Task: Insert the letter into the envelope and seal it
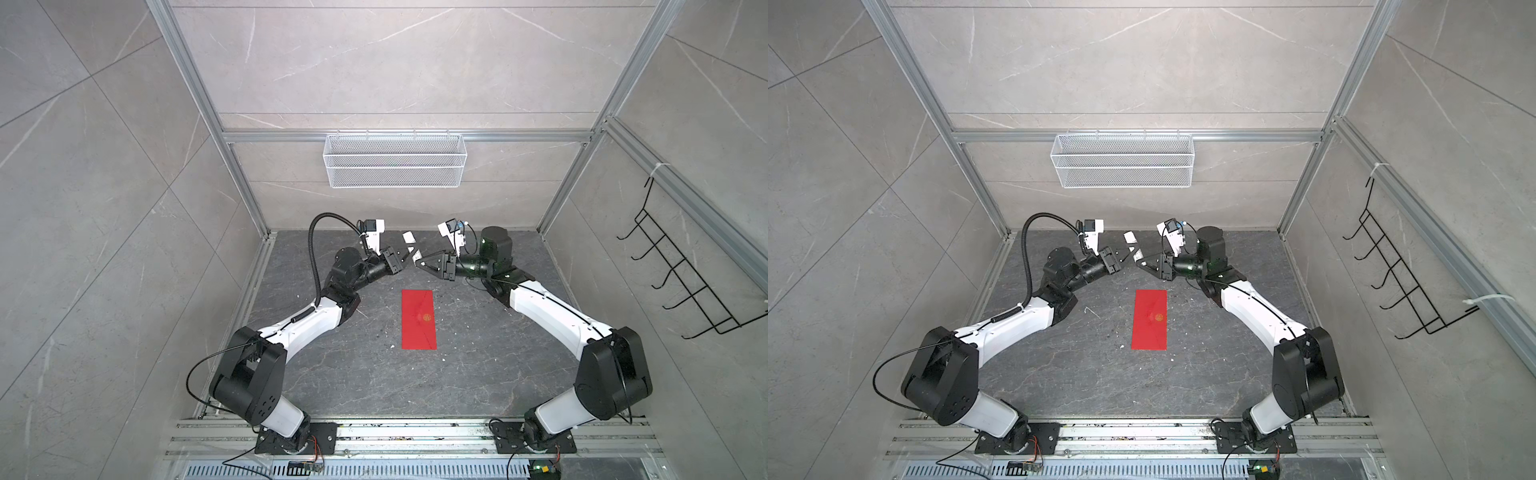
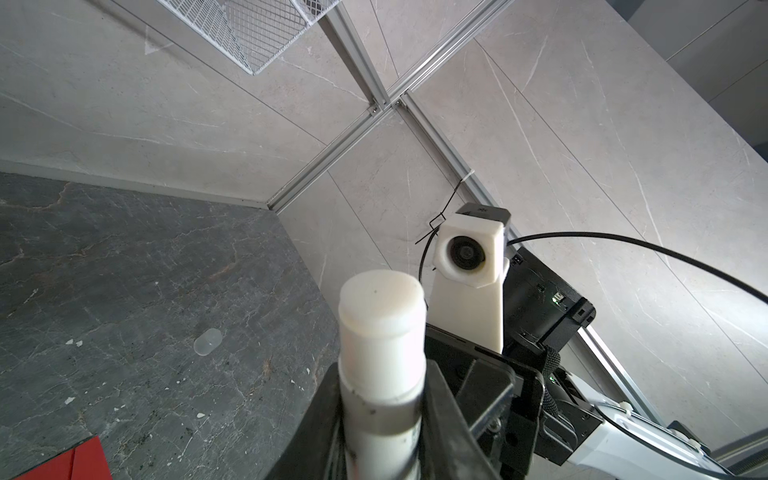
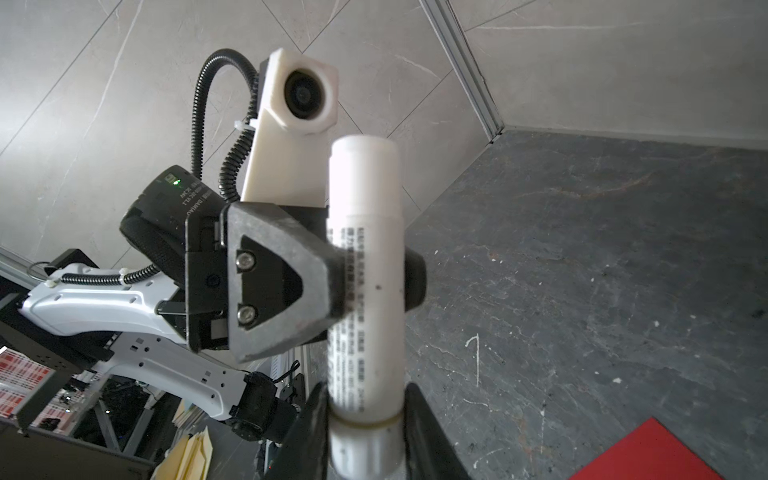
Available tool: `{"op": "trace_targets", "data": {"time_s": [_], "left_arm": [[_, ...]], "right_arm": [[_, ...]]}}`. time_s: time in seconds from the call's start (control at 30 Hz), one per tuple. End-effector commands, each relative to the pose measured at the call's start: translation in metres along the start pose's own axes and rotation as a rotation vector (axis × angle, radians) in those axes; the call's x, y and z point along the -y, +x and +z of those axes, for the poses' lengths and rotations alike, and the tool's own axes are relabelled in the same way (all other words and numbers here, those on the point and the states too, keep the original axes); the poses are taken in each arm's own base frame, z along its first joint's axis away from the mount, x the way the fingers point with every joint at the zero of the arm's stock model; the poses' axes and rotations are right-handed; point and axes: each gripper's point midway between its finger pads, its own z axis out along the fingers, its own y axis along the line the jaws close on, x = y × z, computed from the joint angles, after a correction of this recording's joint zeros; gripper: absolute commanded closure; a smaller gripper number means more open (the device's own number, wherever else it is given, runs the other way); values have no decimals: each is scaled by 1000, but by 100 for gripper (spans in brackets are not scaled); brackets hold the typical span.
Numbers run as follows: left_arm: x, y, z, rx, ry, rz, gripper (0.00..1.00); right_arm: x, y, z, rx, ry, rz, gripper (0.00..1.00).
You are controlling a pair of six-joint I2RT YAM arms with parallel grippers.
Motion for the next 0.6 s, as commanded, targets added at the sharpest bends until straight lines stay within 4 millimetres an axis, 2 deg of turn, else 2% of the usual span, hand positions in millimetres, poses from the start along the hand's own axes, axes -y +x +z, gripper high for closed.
{"op": "trace_targets", "data": {"time_s": [0.0,0.17,0.27,0.37,0.43,0.57], "left_arm": [[28,-22,2,51,86,57,100],[25,-20,3,47,78,57,100],[19,-17,3,36,54,68,100],[13,-14,2,27,24,83,100],[9,-12,1,23,7,91,100],[5,-10,1,19,-7,91,100]], "right_arm": [[-4,-7,3,8,-18,-18,82],[3,-12,0,37,50,-19,93],[10,-18,-6,65,166,-53,100],[21,-20,-12,61,389,-139,100],[28,-22,-17,47,599,-236,100],[27,-30,-23,40,927,-445,100]]}}
